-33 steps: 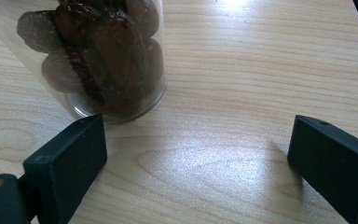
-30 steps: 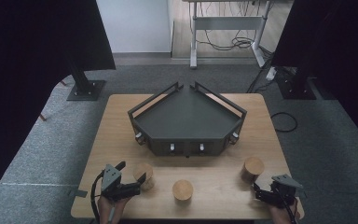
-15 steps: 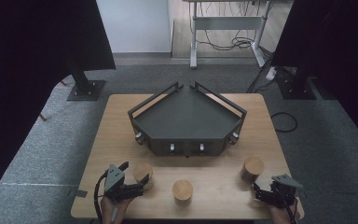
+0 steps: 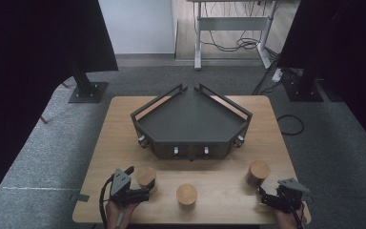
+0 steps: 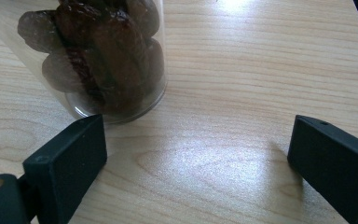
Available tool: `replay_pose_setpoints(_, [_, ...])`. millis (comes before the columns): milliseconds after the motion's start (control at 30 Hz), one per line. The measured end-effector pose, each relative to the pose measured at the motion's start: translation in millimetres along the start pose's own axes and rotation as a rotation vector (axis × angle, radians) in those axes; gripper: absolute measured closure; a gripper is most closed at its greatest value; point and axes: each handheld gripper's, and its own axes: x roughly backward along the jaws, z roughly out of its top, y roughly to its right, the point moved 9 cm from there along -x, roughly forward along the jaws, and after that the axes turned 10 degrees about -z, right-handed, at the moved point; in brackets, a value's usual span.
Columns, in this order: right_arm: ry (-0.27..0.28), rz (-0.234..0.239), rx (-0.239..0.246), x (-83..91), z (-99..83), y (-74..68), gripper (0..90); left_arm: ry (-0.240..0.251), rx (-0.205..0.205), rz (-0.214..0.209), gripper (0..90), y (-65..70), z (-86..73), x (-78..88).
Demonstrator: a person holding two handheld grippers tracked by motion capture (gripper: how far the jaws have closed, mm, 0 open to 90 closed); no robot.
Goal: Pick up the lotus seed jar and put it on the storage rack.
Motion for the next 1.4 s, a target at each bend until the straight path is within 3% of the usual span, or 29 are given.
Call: replay_pose_setpoints(1400, [0.000, 0.001, 0.001, 0.0, 0.0, 0.0, 3.6, -0.088, 0.002, 0.008, 6.8, -2.6, -14.6, -21.9])
